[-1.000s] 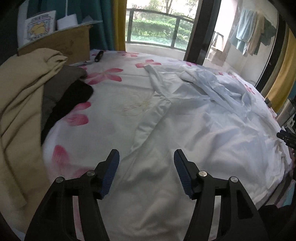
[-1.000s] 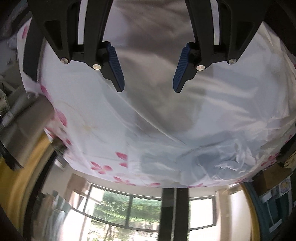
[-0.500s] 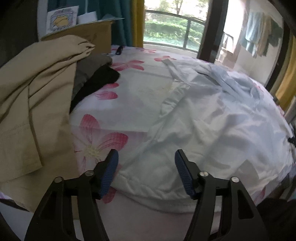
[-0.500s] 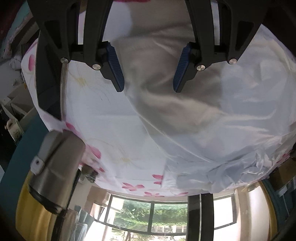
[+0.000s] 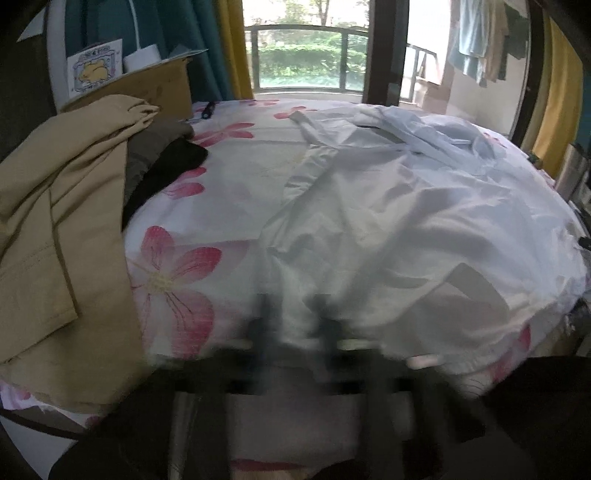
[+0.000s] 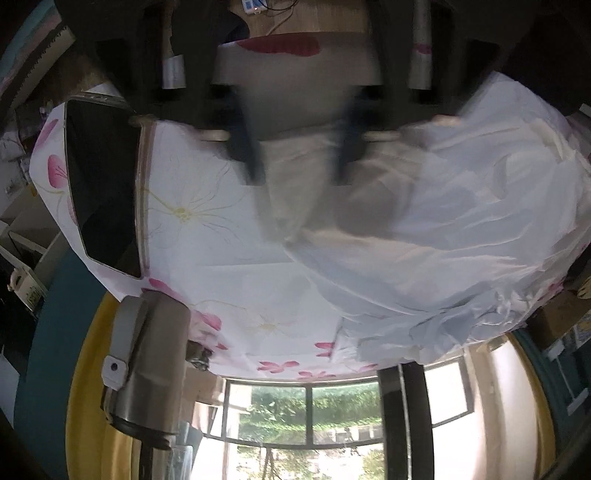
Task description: Fold large clothes
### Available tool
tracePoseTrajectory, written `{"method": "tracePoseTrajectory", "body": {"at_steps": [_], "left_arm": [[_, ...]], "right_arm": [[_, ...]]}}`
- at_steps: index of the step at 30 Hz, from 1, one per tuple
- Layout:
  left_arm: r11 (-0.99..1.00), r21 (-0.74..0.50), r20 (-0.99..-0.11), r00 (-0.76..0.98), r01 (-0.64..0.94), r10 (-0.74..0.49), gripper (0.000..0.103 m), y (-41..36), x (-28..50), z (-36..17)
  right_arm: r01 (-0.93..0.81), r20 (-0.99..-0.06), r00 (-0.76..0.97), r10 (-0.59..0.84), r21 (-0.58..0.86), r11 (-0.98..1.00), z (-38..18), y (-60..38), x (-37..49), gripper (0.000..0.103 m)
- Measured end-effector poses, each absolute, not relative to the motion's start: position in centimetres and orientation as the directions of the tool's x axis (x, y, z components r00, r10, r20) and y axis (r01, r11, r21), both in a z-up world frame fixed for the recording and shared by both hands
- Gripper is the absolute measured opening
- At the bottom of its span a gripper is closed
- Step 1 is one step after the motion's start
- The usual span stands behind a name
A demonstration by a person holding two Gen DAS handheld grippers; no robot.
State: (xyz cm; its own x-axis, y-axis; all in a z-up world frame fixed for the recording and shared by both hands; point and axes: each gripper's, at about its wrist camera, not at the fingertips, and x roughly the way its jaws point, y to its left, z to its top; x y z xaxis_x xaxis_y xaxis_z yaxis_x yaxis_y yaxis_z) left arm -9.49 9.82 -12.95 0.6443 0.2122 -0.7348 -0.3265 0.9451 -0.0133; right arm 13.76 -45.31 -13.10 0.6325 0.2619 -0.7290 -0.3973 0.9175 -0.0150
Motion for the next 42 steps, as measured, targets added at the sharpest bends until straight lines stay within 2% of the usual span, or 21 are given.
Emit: {"method": "tracePoseTrajectory", "body": {"at_steps": [5, 14, 20, 26, 37, 42], "left_arm": [[0.939, -0.054, -0.742, 0.643, -0.34, 0.19, 0.004, 9.9, -10.6, -12.8], [0.921, -0.046, -0.73, 0.643, -0.386, 0.233, 0.004, 11.5, -13.8, -11.3], [0.934, -0.076, -0.698, 0.687, -0.349, 0.201, 0.005, 12.0, -13.2, -9.5], [0.933, -0.161, -0.641, 0.753, -0.322, 0.149, 0.005, 13.2, -12.6, -6.5], [0.954, -0.057, -0.571, 0.793, -0.296, 0.212, 0.005, 13.4, -7.6, -1.7], [0.951, -0.051, -0.552, 0.802, -0.306, 0.228, 0.005, 14.2, -5.3, -0.3]], "right_arm": [[-0.464, -0.739, 0.608, 0.29, -0.034, 0.885, -13.0, -44.9, 12.7, 0.003], [-0.402, -0.719, 0.653, 0.239, -0.062, 0.914, -11.0, -48.3, 12.1, 0.003], [-0.397, -0.694, 0.679, 0.24, -0.072, 0.915, -9.8, -48.0, 12.0, 0.003], [-0.395, -0.664, 0.705, 0.25, -0.076, 0.915, -7.7, -47.3, 12.4, 0.003], [-0.398, -0.608, 0.755, 0.246, -0.125, 0.909, -3.8, -45.8, 15.8, 0.003], [-0.402, -0.593, 0.763, 0.258, -0.122, 0.907, -2.7, -44.5, 18.7, 0.003]]}}
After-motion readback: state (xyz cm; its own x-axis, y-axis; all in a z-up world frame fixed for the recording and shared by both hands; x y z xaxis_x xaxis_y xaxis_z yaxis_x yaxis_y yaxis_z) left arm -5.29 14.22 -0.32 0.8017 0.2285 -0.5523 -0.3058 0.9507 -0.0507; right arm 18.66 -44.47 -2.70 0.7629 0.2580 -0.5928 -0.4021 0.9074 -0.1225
